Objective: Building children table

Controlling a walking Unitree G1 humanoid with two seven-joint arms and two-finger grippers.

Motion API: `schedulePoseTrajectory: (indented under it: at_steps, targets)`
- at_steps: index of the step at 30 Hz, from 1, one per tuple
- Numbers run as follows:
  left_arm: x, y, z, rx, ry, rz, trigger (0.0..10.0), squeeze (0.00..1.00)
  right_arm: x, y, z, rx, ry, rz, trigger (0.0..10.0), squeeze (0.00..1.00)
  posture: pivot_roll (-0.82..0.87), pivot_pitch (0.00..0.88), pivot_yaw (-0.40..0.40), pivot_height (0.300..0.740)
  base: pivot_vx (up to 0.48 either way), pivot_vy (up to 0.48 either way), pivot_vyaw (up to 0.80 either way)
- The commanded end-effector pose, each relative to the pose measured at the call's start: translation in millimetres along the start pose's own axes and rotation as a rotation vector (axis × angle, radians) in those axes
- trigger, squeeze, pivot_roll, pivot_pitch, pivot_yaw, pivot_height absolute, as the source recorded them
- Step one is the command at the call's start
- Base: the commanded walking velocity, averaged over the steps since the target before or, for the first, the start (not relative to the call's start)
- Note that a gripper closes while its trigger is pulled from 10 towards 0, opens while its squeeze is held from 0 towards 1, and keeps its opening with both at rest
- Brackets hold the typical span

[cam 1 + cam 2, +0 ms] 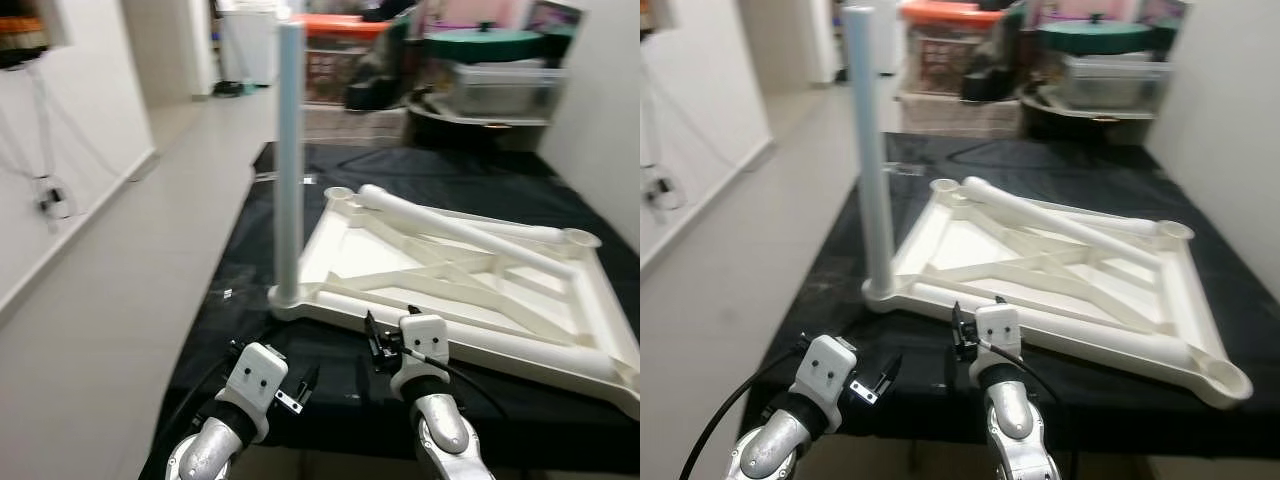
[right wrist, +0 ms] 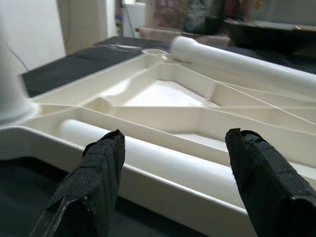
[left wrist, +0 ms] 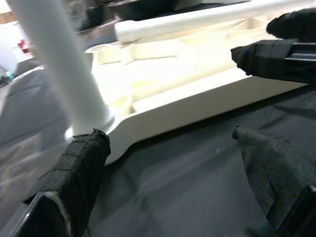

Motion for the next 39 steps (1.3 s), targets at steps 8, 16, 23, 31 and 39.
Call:
schedulePoseTrajectory:
  at_steps: [8, 16, 23, 31, 39]
  targets:
    - [3.7, -9, -2.6, -0.024, -0.013, -0.012, 10.0, 0.0, 0.0, 2, 4.2, -0.007, 0.003, 0.003, 10.0, 0.0, 0.07, 0.0, -0.026, 0.74, 0.0, -0.059, 0.0]
    - [4.3, -8, -4.6, -0.015, -0.018, -0.022, 10.0, 0.0, -0.3, 12, 2.1, 0.039, -0.001, -0.002, 10.0, 0.0, 0.07, 0.0, -0.023, 0.74, 0.0, -0.42, 0.0]
    - [3.7, -9, -6.5, -0.013, -0.012, -0.021, 10.0, 0.0, 2.7, 17, -5.2, 0.058, -0.026, 0.006, 10.0, 0.0, 0.07, 0.0, -0.025, 0.74, 0.0, -0.48, 0.0]
    - [3.8, -10, -6.8, -0.017, -0.01, -0.018, 10.0, 0.0, 9.7, 21, -13.7, 0.064, -0.05, 0.027, 10.0, 0.0, 0.07, 0.0, -0.028, 0.74, 0.0, -0.48, 0.0]
    - [3.4, -10, -6.8, -0.013, 0.003, 0.012, 10.0, 0.0, 19.0, 25, -21.2, 0.068, -0.072, 0.046, 10.0, 0.0, 0.07, 0.0, -0.029, 0.74, 0.0, -0.36, 0.0]
Point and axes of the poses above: a point about 5 cm out from each wrist's last joint towards the gripper, its own z axis pointing back from the gripper into the wrist, its own y axis along the axis of the wrist's last joint, x = y × z, the point moved 5 cm from there along -z, pointing out of the wrist towards the gripper, and after that the axes turned 15 degrees about -z, right-handed, at the moved point
